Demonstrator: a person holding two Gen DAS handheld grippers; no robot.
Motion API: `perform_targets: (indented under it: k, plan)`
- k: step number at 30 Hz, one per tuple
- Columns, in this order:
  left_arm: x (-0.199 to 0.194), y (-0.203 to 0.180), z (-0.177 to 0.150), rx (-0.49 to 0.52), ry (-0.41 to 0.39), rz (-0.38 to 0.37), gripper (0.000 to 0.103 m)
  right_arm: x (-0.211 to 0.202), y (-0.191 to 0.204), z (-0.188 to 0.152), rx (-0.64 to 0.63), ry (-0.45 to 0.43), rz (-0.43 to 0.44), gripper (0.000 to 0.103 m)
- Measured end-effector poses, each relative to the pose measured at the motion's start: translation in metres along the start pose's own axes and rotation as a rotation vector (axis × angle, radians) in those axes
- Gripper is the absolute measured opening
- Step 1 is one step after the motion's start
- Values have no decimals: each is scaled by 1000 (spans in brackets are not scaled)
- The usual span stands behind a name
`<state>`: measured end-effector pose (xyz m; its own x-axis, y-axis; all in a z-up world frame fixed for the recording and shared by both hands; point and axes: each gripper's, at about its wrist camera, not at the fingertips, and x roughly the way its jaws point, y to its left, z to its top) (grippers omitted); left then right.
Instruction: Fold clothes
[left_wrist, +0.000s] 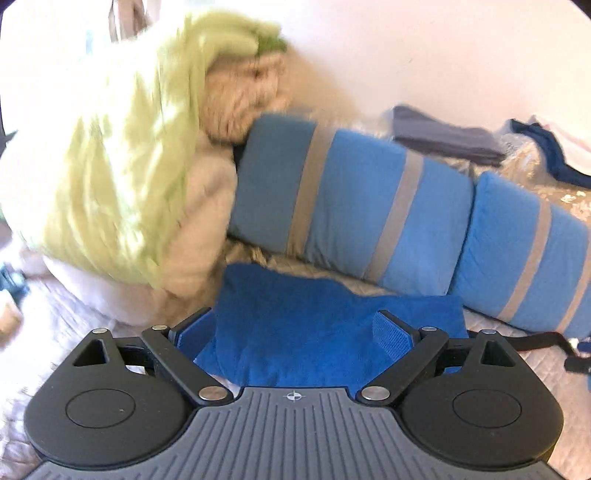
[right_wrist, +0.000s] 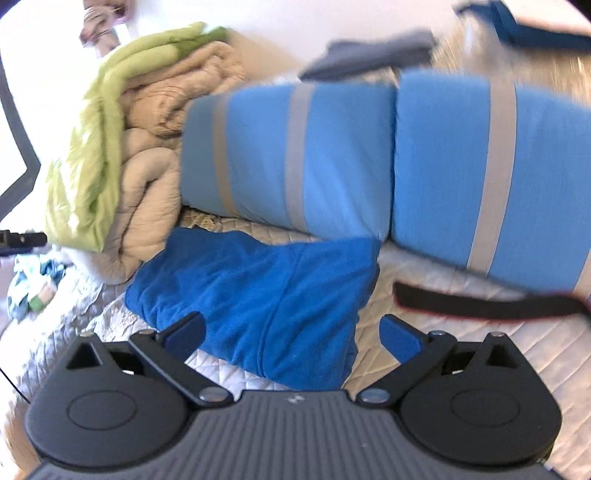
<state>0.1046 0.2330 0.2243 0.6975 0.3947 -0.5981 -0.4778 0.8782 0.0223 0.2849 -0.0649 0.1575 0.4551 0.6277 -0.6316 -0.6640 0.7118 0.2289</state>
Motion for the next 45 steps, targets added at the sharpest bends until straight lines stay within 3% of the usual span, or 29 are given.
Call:
perform_targets:
  k: [4, 8, 13, 19, 25, 32, 45]
  plan:
    - [-40, -23, -18, 112, -56, 70, 94, -36, 28, -2, -54, -6, -6, 103]
    - [-58, -41, -59, 203, -82, 63, 95, -59, 57, -32, -113, -18, 14, 103]
    - [-61, -47, -129, 174, -141, 43, 95, -67, 84, -91, -130, -89, -16, 103]
    - [-41, -51, -209, 122, -80, 13, 95, -52, 108, -164, -152, -102, -110, 103]
    - [-32, -55, -261, 67, -71, 54, 95, -36, 117, -218, -160, -73, -209, 103]
    - [-29, -62, -284, 44, -26, 45, 95, -30, 115, -254, -108, -54, -268, 103]
    - [-26, -75, -291, 85, 3, 37, 95, -27, 127, -264, -113, -28, -204, 103]
